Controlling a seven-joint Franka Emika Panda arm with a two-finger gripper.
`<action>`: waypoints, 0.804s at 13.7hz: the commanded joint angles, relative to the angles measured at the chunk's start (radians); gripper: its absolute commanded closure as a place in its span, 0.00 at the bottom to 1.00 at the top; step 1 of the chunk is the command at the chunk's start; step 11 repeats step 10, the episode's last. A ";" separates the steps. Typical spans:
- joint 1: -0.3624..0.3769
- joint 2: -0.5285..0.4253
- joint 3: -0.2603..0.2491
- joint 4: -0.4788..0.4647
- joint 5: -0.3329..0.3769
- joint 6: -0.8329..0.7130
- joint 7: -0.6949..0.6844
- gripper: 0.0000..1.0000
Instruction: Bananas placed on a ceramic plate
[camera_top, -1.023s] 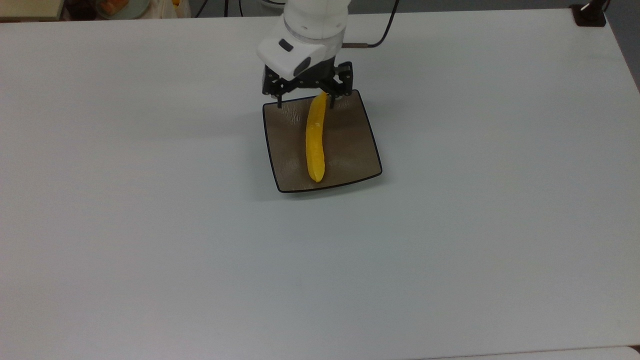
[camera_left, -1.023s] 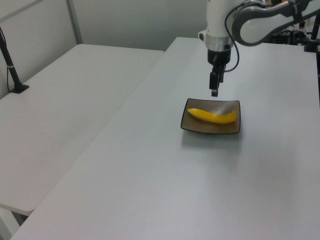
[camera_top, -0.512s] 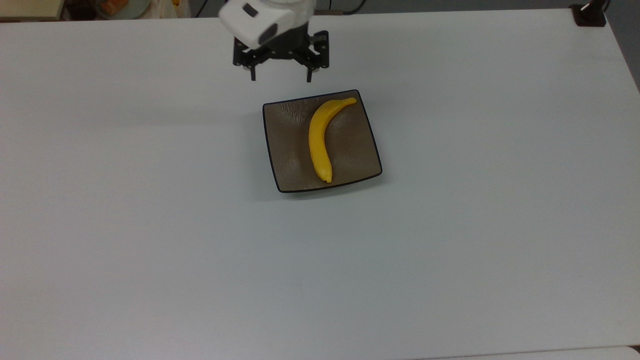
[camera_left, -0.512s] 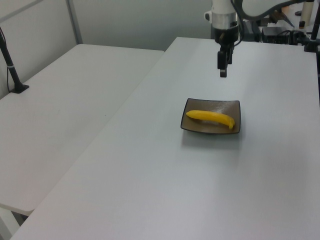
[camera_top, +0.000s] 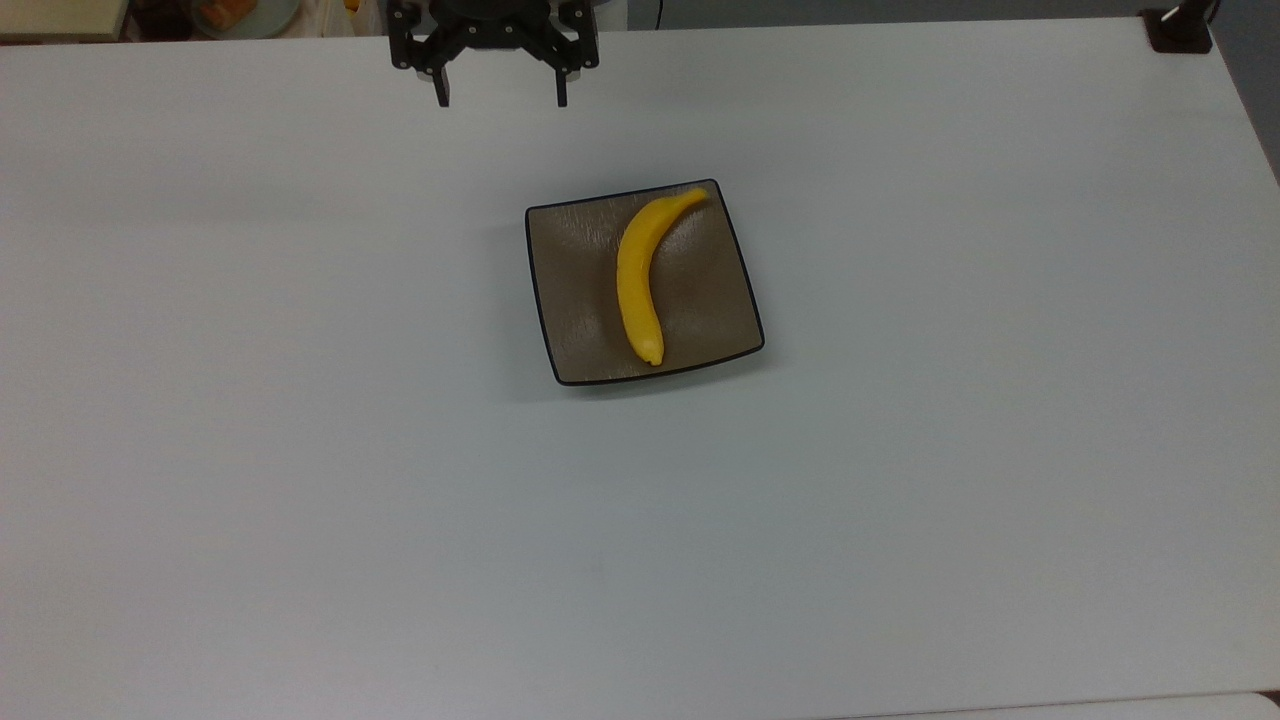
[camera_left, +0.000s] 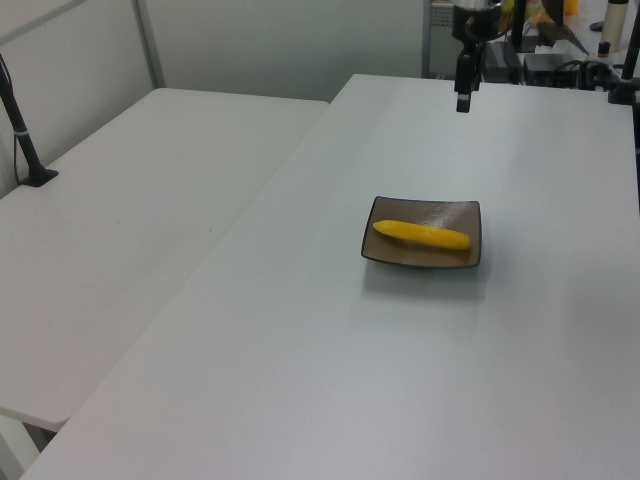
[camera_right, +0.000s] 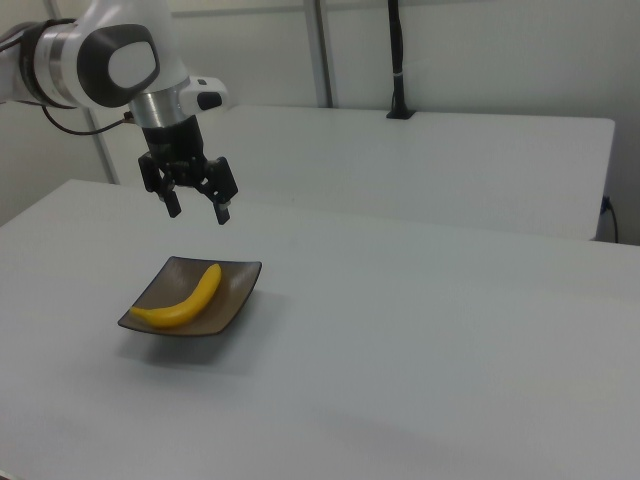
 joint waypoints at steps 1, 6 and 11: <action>-0.037 -0.028 0.013 -0.030 0.044 -0.006 -0.014 0.00; -0.037 -0.030 0.011 -0.032 0.061 -0.001 -0.011 0.00; -0.037 -0.042 0.011 -0.039 0.052 0.003 -0.011 0.00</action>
